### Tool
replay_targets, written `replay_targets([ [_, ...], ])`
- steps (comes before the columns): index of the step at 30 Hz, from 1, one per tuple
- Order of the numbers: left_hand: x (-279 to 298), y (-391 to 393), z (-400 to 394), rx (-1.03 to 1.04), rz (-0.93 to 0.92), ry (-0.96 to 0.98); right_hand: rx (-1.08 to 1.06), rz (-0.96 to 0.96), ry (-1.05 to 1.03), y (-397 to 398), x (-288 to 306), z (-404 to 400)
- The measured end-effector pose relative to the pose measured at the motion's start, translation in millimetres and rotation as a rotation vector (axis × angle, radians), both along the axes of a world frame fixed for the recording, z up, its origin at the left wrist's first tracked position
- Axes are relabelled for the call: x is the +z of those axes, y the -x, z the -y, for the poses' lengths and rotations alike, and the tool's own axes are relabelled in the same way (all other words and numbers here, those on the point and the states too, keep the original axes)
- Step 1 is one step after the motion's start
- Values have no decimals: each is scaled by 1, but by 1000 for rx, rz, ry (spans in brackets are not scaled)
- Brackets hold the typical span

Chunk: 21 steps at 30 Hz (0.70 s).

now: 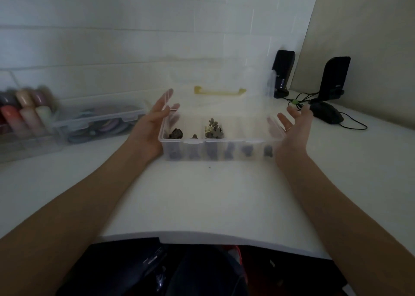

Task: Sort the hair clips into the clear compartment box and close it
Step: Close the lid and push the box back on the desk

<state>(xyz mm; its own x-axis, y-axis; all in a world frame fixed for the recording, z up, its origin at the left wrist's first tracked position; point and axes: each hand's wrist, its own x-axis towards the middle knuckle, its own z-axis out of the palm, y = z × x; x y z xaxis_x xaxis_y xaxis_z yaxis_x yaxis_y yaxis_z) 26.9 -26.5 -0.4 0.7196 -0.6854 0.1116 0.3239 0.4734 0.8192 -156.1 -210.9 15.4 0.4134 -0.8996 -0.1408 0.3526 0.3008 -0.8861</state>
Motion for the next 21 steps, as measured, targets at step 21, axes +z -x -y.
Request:
replay_targets([
  [21, 0, 28, -7, 147, 207, -233, 116, -96, 378, 24, -25, 2],
])
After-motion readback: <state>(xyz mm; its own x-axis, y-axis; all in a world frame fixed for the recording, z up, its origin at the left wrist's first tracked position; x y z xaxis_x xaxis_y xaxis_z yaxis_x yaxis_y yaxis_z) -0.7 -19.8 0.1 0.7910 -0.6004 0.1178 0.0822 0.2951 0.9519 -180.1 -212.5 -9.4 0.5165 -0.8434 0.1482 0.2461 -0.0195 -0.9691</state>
